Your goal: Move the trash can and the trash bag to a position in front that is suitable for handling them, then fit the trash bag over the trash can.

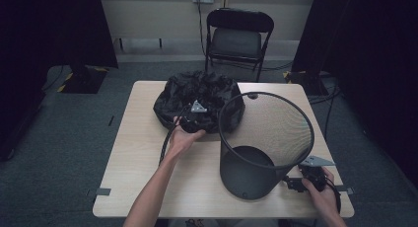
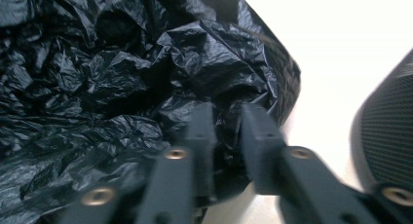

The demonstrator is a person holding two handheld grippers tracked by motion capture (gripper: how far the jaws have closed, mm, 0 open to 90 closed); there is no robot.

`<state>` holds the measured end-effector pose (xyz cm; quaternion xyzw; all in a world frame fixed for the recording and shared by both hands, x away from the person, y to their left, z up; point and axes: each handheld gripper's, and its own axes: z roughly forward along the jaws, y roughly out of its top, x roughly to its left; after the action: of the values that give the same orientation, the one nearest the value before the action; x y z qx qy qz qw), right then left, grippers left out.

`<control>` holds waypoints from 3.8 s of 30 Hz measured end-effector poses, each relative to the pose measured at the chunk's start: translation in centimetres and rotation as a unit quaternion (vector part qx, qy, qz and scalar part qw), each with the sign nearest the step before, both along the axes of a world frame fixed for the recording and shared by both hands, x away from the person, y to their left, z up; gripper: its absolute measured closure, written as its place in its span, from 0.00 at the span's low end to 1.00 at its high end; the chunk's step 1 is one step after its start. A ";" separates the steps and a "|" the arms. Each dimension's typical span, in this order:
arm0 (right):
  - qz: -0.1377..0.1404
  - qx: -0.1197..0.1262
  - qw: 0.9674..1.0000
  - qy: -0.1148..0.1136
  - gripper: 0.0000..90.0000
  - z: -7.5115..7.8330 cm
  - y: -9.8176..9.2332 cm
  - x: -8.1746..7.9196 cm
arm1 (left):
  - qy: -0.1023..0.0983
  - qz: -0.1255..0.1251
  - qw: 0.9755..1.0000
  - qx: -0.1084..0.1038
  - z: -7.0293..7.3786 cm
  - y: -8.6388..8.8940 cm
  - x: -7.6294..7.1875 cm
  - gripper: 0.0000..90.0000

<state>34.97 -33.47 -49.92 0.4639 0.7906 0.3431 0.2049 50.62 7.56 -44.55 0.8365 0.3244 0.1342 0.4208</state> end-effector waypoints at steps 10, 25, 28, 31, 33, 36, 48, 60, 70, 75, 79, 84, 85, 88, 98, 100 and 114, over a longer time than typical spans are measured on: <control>0.000 0.000 1.000 0.000 0.14 0.0 0.0 0.0 | 0.001 -0.002 1.000 -0.014 0.0 1.9 -1.9 1.00; -0.001 0.000 1.000 -0.001 0.14 0.0 0.0 0.0 | -0.019 -0.030 0.999 -0.028 0.1 3.5 -8.0 1.00; -0.002 0.000 1.000 -0.001 0.14 0.0 0.0 0.0 | -0.022 -0.036 0.999 -0.034 0.2 3.8 -9.0 1.00; -0.002 0.000 1.000 0.000 0.14 0.0 0.0 -0.1 | -0.024 -0.041 0.998 -0.036 0.1 4.0 -10.1 1.00; -0.002 0.000 1.000 0.000 0.14 0.0 0.1 -0.1 | -0.025 -0.042 0.998 -0.037 0.1 4.2 -10.8 1.00; -0.002 0.000 1.000 0.000 0.14 0.0 0.1 -0.1 | -0.022 -0.035 0.999 -0.022 0.1 4.4 -11.7 1.00; -0.003 0.000 1.000 -0.001 0.14 0.0 0.1 -0.1 | -0.023 -0.037 0.998 -0.040 0.2 7.1 -15.3 1.00; -0.005 -0.001 1.000 0.000 0.14 0.0 0.1 -0.1 | -0.012 -0.058 0.997 -0.045 0.0 7.6 -19.2 0.99; -0.002 -0.001 1.000 0.000 0.14 0.0 0.2 -0.1 | -0.006 -0.069 0.996 -0.048 -0.1 7.7 -21.4 0.98; -0.002 -0.001 1.000 0.000 0.13 0.0 0.2 -0.1 | -0.005 -0.082 0.996 -0.047 0.0 7.0 -22.1 0.98; -0.002 -0.001 1.000 0.000 0.13 0.0 0.2 -0.1 | 0.001 -0.091 0.995 -0.039 -0.3 6.7 -22.3 0.95; -0.002 0.000 1.000 0.001 0.13 0.0 0.2 -0.1 | -0.008 -0.086 0.995 -0.051 0.2 6.6 -22.4 0.56; -0.002 -0.001 1.000 0.001 0.13 0.0 0.3 -0.1 | -0.008 -0.083 0.995 -0.057 0.4 6.7 -22.3 0.49; -0.002 -0.001 1.000 0.001 0.13 0.0 0.3 -0.1 | -0.019 -0.072 0.995 -0.073 1.4 7.1 -22.3 0.36; -0.001 -0.001 1.000 0.002 0.13 0.0 0.4 -0.1 | -0.045 -0.019 0.997 -0.053 5.8 10.1 -18.0 0.19; 0.001 -0.001 1.000 0.001 0.13 0.0 0.4 -0.1 | -0.043 -0.004 0.998 -0.054 6.0 10.7 -16.4 0.18; 0.026 -0.001 1.000 0.002 0.12 0.0 0.7 -0.2 | 0.032 0.043 0.998 0.024 1.0 10.8 -8.9 0.18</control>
<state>34.81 -32.79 -49.95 0.4439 0.8032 0.3463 0.1950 41.74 18.37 -43.58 0.8355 0.3702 0.1334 0.3836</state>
